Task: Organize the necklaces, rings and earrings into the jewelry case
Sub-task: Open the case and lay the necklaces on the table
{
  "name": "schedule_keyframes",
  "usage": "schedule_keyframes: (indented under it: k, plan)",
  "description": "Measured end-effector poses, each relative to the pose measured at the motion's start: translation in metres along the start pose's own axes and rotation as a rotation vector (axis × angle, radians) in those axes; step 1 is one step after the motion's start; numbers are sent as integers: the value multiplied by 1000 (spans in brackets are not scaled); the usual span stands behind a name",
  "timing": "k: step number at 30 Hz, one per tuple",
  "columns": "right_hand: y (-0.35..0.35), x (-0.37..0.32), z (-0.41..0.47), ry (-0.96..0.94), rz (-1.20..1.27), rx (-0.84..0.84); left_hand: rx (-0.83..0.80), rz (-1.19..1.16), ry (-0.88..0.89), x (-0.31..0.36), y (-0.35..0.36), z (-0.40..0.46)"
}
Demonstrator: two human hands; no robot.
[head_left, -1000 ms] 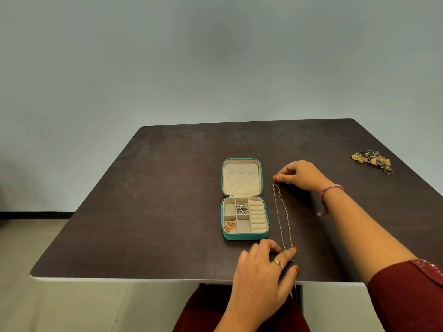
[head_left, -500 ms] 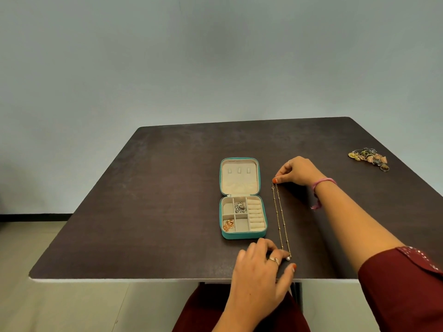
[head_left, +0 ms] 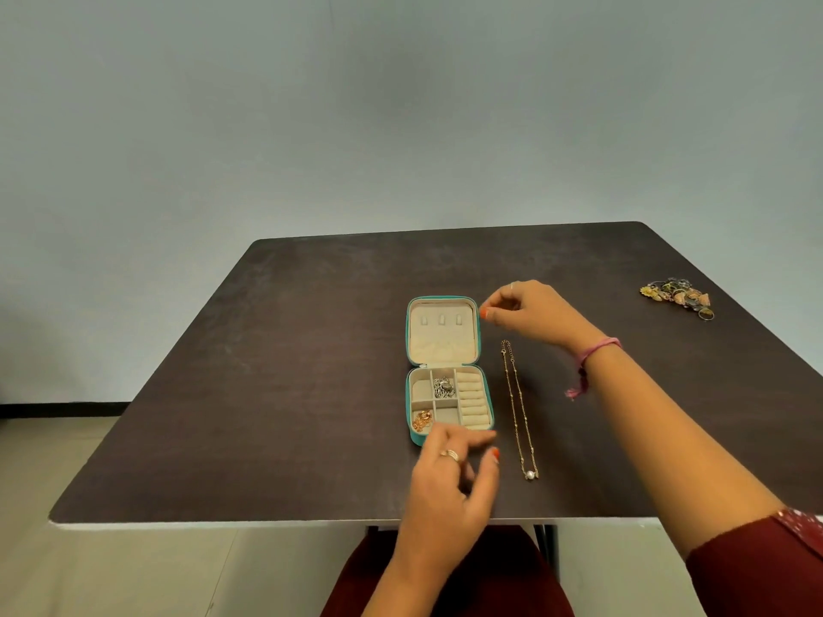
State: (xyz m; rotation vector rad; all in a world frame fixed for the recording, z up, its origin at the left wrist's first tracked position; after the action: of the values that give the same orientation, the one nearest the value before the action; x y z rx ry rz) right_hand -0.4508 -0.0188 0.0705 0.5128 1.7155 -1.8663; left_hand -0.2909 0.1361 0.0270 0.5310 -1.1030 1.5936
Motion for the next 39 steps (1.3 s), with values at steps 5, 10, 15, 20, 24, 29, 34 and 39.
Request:
schedule_keyframes:
  k: [5,10,15,20,24,29,34,39]
  plan:
    - [48,-55,-23,-177,-188,-296,260,-41,-108,-24,-52,10]
    - [79,-55,-24,-169,-510,-342,391,-164,-385,-68,-73,1]
    - [87,-52,-21,-121,-600,-351,484,-337,-544,-90,-76,-5]
    - [90,-59,-22,-133,-637,-328,481,-370,-569,-89,-76,-7]
    - [86,-62,-26,-138,-608,-347,455,-387,-574,-84,-77,-2]
    - [63,-74,-31,-106,-429,-345,222,-223,-423,-53,-74,30]
    - [24,-93,-41,-127,-122,-288,-16,-223,-299,-19,-58,69]
    - [-3,-104,-47,-192,111,-269,-51,-199,-149,19,-63,101]
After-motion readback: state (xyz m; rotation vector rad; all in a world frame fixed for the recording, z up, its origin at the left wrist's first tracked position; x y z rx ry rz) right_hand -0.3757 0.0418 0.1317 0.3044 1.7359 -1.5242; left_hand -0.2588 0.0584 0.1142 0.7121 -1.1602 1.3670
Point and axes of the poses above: each hand's wrist, its own z-axis towards the middle knuckle, its own y-axis out of the palm, x = y × z, the point moved 10 cm from there along z, towards the middle knuckle, and after that the axes turned 1 degree about x, right-handed, at the moved point
